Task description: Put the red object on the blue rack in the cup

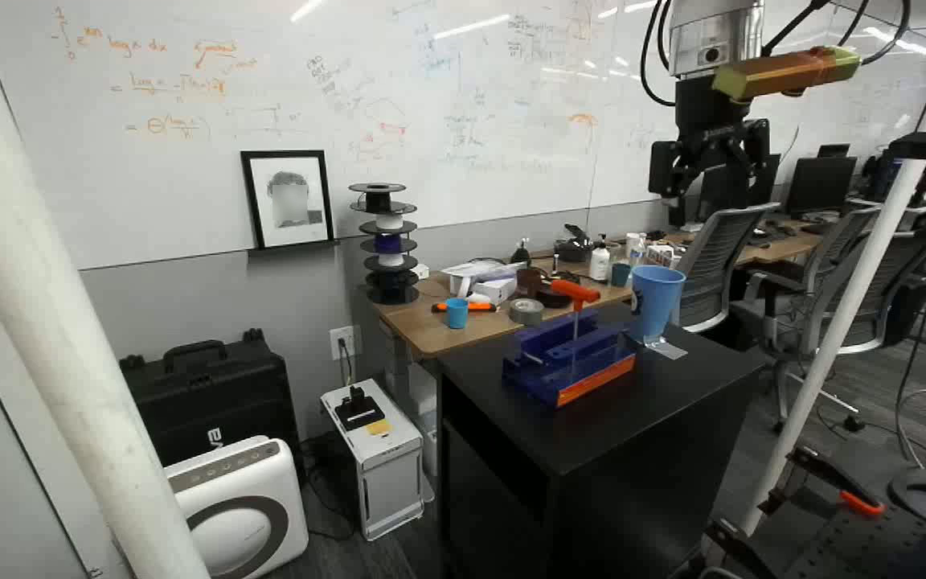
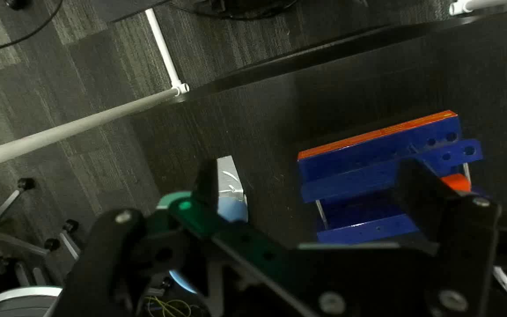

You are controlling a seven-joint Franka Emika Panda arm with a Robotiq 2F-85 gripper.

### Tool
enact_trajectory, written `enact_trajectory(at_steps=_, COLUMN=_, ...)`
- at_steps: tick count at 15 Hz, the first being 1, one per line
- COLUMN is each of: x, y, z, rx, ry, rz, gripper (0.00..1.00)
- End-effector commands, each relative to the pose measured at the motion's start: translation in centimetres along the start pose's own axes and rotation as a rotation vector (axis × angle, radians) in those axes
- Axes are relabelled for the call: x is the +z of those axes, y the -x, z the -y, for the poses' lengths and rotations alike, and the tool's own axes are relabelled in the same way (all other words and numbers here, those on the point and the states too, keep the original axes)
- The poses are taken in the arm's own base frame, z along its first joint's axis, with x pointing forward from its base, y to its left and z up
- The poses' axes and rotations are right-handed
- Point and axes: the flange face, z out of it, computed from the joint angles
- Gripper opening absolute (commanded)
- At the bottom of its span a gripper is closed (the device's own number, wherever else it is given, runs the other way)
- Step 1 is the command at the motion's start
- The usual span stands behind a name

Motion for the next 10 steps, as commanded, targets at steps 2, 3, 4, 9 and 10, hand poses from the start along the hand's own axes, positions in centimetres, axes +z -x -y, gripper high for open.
enact_trajectory(at_steps=2, x=-0.43, y=-0.1, z=-0.02, rx=0.001, ry=-0.003, rz=-0.008, gripper=1.0)
enact_trajectory(at_steps=3, x=-0.61, y=-0.11, z=-0.04, rx=0.001, ry=-0.005, rz=-0.011, gripper=1.0)
enact_trajectory(at_steps=4, x=-0.7, y=-0.13, z=-0.04, rx=0.002, ry=-0.005, rz=-0.013, gripper=1.0)
enact_trajectory(at_steps=9, x=-0.72, y=-0.13, z=-0.04, rx=0.002, ry=-0.005, rz=-0.014, gripper=1.0)
enact_trajectory(at_steps=10, x=-0.72, y=-0.13, z=-0.04, rx=0.002, ry=-0.005, rz=-0.014, gripper=1.0)
